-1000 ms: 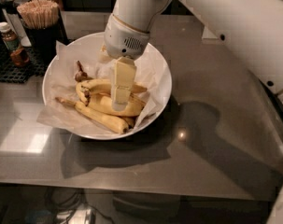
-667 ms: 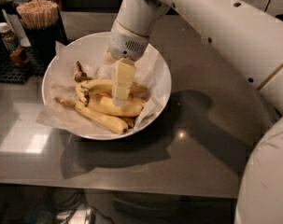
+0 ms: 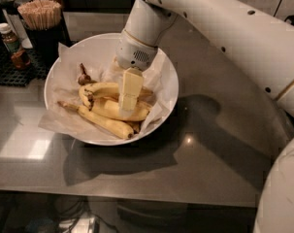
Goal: Pick banana from white bowl
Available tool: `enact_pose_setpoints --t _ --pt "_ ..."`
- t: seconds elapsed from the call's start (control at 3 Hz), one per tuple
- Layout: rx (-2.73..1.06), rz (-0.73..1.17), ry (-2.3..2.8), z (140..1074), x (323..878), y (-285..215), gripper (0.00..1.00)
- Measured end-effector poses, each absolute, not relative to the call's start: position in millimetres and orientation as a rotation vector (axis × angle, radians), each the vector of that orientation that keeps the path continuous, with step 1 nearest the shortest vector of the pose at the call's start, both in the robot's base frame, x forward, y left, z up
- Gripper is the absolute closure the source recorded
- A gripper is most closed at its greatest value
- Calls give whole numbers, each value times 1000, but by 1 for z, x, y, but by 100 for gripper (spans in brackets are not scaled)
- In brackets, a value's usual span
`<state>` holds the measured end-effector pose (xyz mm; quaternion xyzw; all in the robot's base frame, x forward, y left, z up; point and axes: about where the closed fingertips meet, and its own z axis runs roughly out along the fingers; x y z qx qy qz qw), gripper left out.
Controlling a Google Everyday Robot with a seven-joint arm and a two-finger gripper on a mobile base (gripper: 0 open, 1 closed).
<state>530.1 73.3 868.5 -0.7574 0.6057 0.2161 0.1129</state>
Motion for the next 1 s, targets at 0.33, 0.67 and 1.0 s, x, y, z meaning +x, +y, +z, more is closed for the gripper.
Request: enact_pose_setpoints --t 0.33,0.67,1.0 --pt "-2222 634 1777 869 530 73 19" --pt "-2222 634 1777 869 530 73 42" --pt "-2222 634 1777 869 530 73 65"
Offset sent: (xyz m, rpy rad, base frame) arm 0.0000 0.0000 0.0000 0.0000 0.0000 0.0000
